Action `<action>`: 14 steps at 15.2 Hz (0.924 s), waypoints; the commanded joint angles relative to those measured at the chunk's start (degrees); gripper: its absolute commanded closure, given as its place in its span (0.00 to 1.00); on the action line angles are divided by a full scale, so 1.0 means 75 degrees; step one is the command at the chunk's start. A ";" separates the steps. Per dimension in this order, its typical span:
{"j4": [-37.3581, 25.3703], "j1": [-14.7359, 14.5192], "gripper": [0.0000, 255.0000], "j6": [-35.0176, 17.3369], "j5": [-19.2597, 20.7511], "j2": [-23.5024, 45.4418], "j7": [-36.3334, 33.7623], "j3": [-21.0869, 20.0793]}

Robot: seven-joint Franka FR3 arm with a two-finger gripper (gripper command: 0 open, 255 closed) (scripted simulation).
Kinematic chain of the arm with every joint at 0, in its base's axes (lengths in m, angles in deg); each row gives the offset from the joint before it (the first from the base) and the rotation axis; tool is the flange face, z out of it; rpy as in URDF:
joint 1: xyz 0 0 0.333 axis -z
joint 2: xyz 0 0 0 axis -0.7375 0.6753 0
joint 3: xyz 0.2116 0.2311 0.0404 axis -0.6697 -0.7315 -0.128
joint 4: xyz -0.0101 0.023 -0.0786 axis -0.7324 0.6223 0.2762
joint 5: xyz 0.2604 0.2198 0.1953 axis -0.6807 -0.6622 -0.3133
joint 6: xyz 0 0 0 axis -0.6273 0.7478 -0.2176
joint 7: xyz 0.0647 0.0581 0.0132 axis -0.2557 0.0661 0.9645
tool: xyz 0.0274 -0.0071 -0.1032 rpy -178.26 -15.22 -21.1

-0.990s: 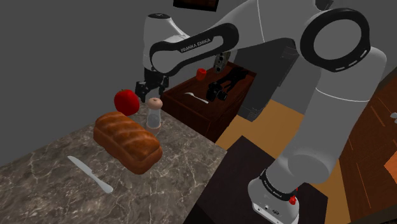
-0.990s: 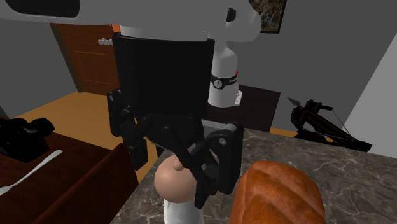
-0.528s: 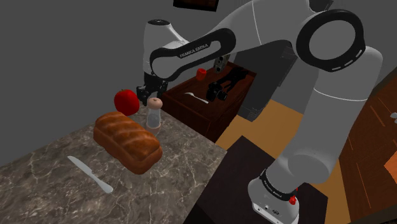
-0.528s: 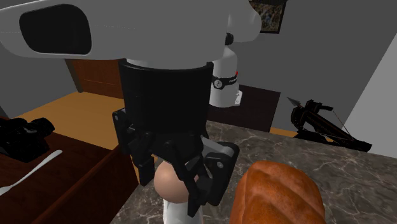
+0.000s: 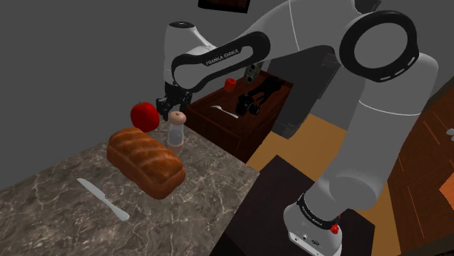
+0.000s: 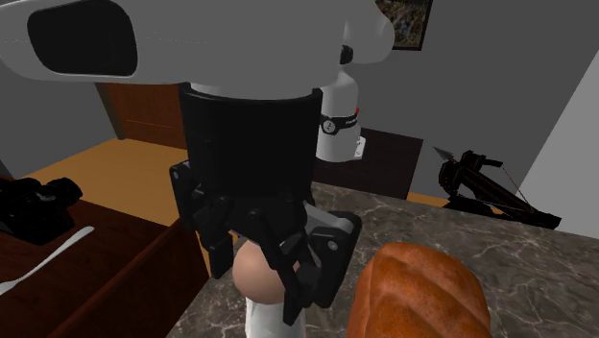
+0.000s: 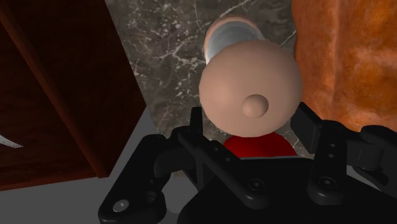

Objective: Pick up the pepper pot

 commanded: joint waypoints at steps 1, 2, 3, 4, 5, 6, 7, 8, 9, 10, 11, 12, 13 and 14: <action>-0.0053 0.0007 1.00 0.0130 -0.0040 -0.0074 0.0030 -0.0015; -0.0095 0.0012 1.00 0.0218 -0.0065 -0.0123 0.0051 -0.0023; -0.0137 0.0018 1.00 0.0307 -0.0091 -0.0173 0.0071 -0.0031; -0.0181 0.0022 1.00 0.0395 -0.0115 -0.0220 0.0091 -0.0039; -0.0226 0.0027 1.00 0.0484 -0.0139 -0.0267 0.0111 -0.0046; -0.0273 0.0031 1.00 0.0574 -0.0162 -0.0312 0.0130 -0.0053; -0.0322 0.0035 1.00 0.0664 -0.0185 -0.0356 0.0149 -0.0059; -0.0373 0.0039 1.00 0.0754 -0.0206 -0.0398 0.0167 -0.0065; -0.0425 0.0042 1.00 0.0845 -0.0227 -0.0439 0.0185 -0.0070; -0.0479 0.0045 1.00 0.0936 -0.0247 -0.0478 0.0202 -0.0076; -0.0535 0.0048 1.00 0.1028 -0.0267 -0.0516 0.0219 -0.0081; -0.0593 0.0051 1.00 0.1120 -0.0286 -0.0553 0.0235 -0.0085; -0.0652 0.0053 1.00 0.1212 -0.0304 -0.0588 0.0251 -0.0089; -0.0714 0.0055 1.00 0.1305 -0.0321 -0.0622 0.0267 -0.0093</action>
